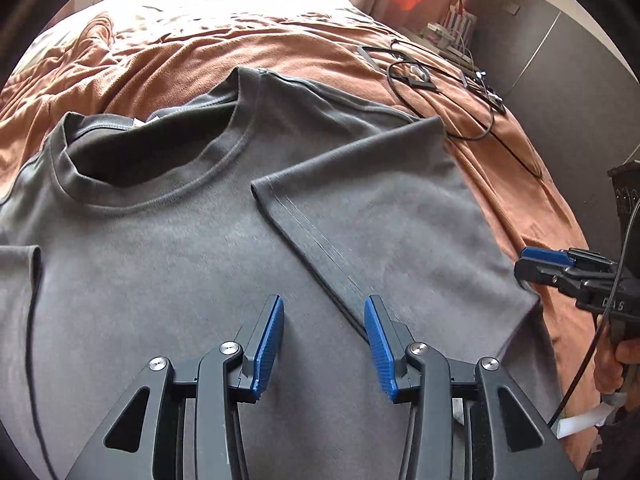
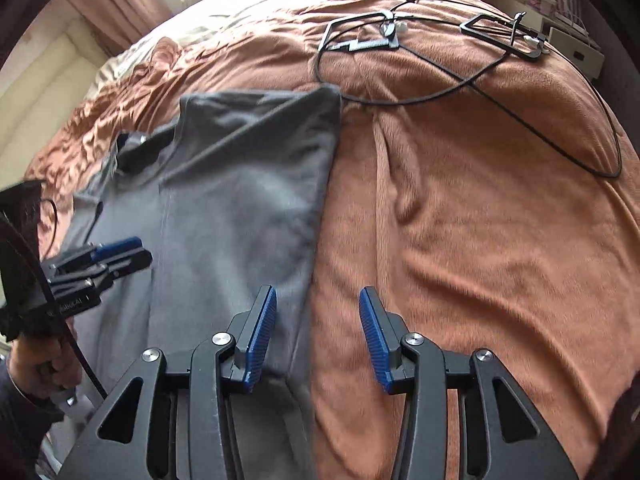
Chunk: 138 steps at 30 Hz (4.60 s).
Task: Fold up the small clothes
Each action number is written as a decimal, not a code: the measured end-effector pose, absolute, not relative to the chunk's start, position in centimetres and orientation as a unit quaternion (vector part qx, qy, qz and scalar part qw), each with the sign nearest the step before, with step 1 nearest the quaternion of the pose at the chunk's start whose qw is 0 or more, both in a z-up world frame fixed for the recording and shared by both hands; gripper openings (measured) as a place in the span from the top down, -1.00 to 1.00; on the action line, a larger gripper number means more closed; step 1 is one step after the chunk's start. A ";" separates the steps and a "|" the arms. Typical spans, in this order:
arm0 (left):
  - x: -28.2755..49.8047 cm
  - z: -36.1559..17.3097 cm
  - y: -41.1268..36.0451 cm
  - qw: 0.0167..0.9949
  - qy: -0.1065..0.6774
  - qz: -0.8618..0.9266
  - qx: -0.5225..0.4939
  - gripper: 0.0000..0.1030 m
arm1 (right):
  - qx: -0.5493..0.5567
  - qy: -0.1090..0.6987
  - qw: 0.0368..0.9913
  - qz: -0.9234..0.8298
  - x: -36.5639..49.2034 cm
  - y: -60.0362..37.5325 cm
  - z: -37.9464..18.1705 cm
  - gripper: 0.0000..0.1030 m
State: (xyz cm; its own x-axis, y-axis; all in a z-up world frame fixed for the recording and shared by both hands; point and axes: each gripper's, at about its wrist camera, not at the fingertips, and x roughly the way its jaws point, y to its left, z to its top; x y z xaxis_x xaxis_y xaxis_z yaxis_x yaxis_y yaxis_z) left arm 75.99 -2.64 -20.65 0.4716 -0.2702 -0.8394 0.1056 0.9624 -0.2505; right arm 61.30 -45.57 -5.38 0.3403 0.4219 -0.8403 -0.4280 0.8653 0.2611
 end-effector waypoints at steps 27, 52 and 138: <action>62.8 -15.2 4.6 0.875 0.468 -0.032 -0.122 -0.74 | -0.064 0.487 0.847 0.204 50.2 -47.8 -0.2 -0.69; 43.1 -5.8 12.6 0.896 0.426 0.001 -0.122 -0.98 | -0.036 0.454 0.874 0.173 31.6 -54.9 9.2 -1.00; 16.9 -21.0 20.5 0.800 0.396 0.063 -0.446 -0.19 | 0.302 0.454 0.807 0.228 16.0 -69.4 -7.7 -0.39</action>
